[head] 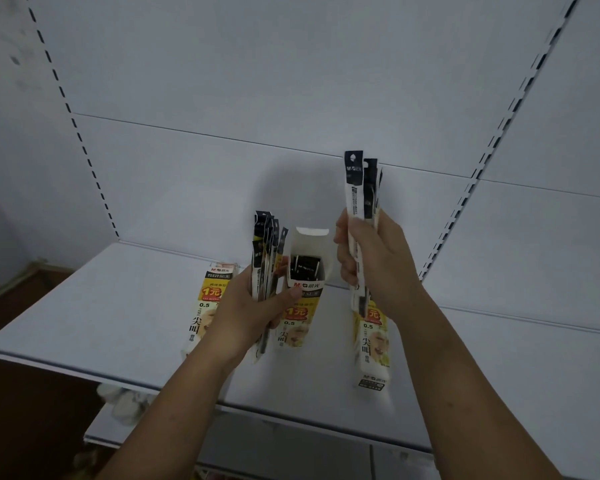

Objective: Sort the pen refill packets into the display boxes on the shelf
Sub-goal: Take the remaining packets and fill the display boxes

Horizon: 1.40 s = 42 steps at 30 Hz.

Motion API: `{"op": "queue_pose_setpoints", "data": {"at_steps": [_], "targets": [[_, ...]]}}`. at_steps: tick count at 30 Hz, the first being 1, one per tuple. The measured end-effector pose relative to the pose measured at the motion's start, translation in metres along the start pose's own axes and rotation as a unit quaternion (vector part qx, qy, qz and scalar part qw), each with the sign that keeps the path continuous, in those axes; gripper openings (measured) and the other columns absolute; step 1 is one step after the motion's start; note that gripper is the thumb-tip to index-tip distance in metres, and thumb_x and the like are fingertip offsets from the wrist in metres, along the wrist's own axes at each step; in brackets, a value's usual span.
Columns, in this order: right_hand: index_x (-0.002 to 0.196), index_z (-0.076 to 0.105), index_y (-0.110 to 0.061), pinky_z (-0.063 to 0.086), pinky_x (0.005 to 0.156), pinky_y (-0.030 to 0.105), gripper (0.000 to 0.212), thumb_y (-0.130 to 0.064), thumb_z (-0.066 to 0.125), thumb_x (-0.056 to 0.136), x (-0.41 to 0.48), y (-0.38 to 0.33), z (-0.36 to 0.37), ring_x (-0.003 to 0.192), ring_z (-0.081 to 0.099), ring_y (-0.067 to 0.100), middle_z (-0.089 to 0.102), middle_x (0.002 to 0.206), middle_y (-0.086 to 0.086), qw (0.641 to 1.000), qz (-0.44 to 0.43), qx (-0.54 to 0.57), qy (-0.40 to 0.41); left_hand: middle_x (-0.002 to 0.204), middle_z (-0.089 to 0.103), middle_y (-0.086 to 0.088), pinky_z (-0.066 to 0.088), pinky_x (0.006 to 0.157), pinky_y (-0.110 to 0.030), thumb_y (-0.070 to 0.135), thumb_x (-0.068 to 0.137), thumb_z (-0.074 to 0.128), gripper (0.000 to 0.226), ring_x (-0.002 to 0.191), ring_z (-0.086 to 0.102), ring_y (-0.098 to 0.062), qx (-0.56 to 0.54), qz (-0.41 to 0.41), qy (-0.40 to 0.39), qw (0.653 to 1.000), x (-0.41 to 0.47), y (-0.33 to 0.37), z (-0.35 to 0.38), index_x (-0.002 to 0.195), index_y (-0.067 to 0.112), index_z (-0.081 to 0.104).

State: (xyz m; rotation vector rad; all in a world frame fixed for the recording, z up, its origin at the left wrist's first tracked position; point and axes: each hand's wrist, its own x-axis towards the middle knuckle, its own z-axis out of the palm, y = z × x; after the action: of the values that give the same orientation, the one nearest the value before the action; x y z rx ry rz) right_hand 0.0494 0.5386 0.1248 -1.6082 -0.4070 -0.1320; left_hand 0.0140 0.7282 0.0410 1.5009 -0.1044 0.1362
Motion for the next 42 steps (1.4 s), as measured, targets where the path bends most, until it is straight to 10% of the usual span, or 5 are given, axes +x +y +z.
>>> {"op": "queue_pose_setpoints", "data": {"at_steps": [13, 18, 26, 30, 42], "targets": [[0.096, 0.072, -0.035, 0.058, 0.063, 0.026, 0.021, -0.03, 0.055, 0.108, -0.009, -0.009, -0.006, 0.075, 0.068, 0.008, 0.08, 0.092, -0.004, 0.983, -0.07, -0.056, 0.162, 0.071, 0.071, 0.01, 0.047, 0.059, -0.034, 0.01, 0.092, 0.076, 0.015, 0.057, 0.061, -0.006, -0.001, -0.005, 0.003, 1.0, -0.003, 0.003, 0.002, 0.103, 0.018, 0.069], [0.084, 0.074, -0.055, 0.051, 0.095, 0.034, 0.038, -0.038, 0.051, 0.109, -0.008, -0.008, -0.002, 0.101, 0.07, 0.003, 0.079, 0.1, -0.012, 0.984, -0.041, -0.093, 0.146, 0.07, 0.07, 0.007, 0.047, 0.057, -0.034, 0.011, 0.092, 0.076, 0.017, 0.057, 0.056, -0.01, -0.003, -0.003, 0.005, 1.0, -0.002, 0.002, 0.001, 0.104, 0.019, 0.069], [0.093, 0.065, 0.002, 0.042, 0.058, 0.027, 0.04, -0.036, 0.061, 0.103, -0.009, 0.0, -0.008, 0.06, 0.05, 0.021, 0.058, 0.072, 0.026, 0.982, -0.051, -0.07, 0.169, 0.071, 0.069, 0.003, 0.048, 0.058, -0.037, 0.018, 0.088, 0.079, 0.021, 0.059, 0.056, -0.016, 0.002, -0.01, 0.011, 1.0, -0.002, -0.002, -0.004, 0.108, 0.018, 0.071], [0.086, 0.07, -0.016, 0.049, 0.062, 0.022, 0.019, -0.029, 0.068, 0.1, -0.007, -0.007, -0.01, 0.064, 0.062, 0.009, 0.068, 0.069, -0.005, 0.977, -0.085, -0.059, 0.188, 0.07, 0.069, 0.002, 0.049, 0.058, -0.037, 0.018, 0.089, 0.079, 0.02, 0.06, 0.055, -0.019, 0.009, -0.002, 0.011, 1.0, -0.002, -0.003, -0.004, 0.107, 0.022, 0.072], [0.086, 0.068, -0.005, 0.048, 0.061, 0.025, 0.022, -0.022, 0.07, 0.099, 0.001, -0.014, 0.013, 0.061, 0.059, 0.022, 0.064, 0.068, 0.006, 0.98, -0.137, -0.102, 0.106, 0.067, 0.065, -0.004, 0.047, 0.059, -0.038, 0.021, 0.085, 0.081, 0.023, 0.06, 0.053, -0.022, -0.013, -0.001, -0.005, 1.0, 0.0, -0.006, -0.005, 0.106, 0.02, 0.075]]}}
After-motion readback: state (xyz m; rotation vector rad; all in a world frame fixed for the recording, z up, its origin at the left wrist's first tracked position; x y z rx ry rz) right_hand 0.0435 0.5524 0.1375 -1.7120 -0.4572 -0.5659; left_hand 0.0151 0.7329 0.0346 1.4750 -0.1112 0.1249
